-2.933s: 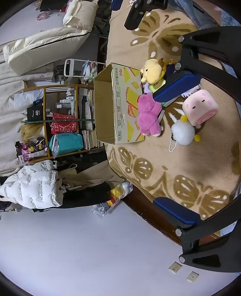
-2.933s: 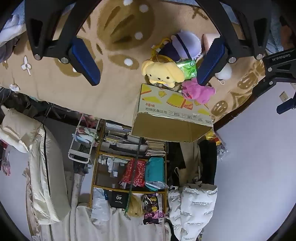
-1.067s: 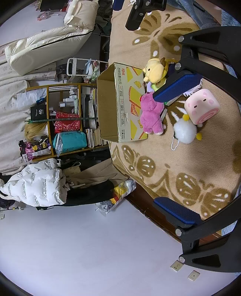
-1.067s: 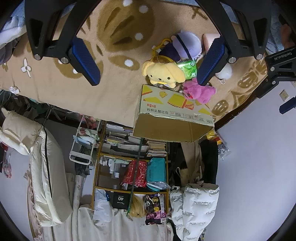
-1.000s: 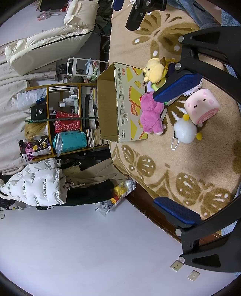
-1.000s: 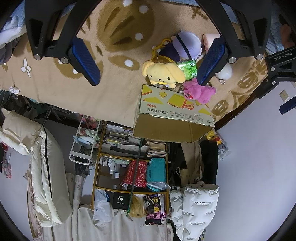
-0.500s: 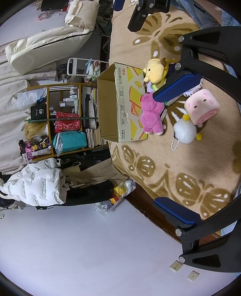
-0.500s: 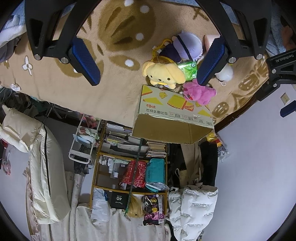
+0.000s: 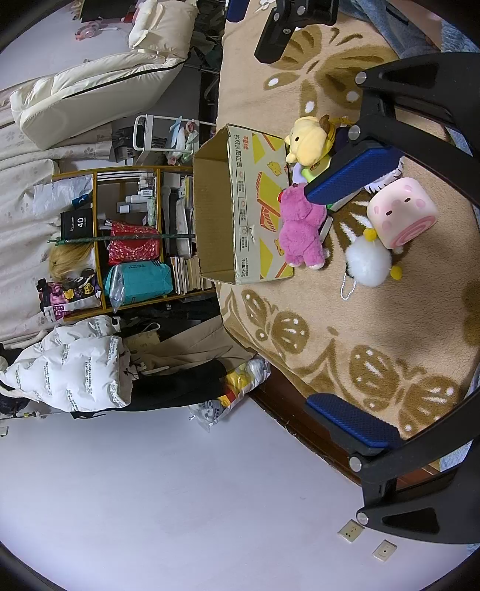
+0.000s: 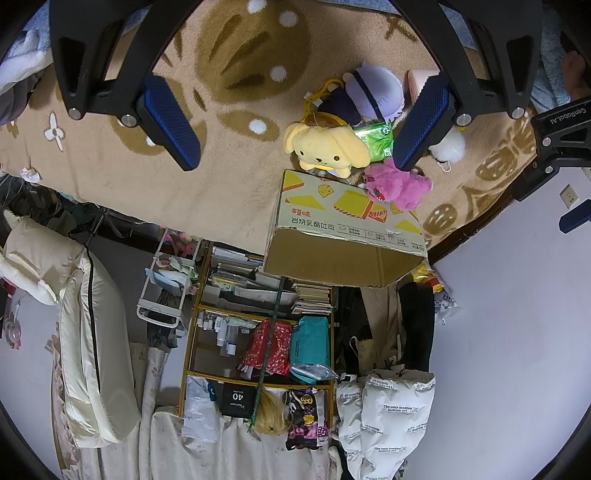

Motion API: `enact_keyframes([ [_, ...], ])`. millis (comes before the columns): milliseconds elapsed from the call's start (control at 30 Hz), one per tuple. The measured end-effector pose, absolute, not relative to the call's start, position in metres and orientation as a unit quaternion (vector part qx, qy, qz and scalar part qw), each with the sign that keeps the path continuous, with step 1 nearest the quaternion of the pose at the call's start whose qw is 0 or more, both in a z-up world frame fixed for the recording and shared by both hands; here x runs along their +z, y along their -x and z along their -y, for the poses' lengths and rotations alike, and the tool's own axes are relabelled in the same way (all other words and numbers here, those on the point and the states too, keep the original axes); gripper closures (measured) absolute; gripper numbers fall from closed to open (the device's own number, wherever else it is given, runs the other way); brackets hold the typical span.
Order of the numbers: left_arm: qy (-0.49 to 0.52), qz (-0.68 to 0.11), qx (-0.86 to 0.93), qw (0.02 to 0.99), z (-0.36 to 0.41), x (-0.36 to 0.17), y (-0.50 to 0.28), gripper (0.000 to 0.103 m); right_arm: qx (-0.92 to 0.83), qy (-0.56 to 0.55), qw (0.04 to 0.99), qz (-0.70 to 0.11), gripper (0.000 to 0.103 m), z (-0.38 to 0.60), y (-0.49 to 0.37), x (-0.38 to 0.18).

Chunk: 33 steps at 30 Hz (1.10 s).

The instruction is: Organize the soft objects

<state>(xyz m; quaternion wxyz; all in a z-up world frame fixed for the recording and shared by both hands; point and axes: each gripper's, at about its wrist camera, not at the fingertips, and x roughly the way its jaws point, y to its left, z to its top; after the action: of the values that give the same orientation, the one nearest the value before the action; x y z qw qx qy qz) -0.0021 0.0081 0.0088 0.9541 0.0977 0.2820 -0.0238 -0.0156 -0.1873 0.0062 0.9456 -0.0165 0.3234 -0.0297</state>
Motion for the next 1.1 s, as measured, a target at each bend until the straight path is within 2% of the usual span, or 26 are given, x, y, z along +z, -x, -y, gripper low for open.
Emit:
enact_keyframes([
  [700, -0.103, -0.289, -0.025, 0.951, -0.005, 0.001, 0.002, 0.002, -0.029, 0.017, 0.945, -0.326, 0.000, 0.187, 0.015, 0.005],
  [1100, -0.095, -0.343, -0.049, 0.933, 0.001, -0.016, -0.013, 0.002, -0.020, -0.003, 0.936, -0.350, 0.000, 0.190, 0.010, -0.007],
])
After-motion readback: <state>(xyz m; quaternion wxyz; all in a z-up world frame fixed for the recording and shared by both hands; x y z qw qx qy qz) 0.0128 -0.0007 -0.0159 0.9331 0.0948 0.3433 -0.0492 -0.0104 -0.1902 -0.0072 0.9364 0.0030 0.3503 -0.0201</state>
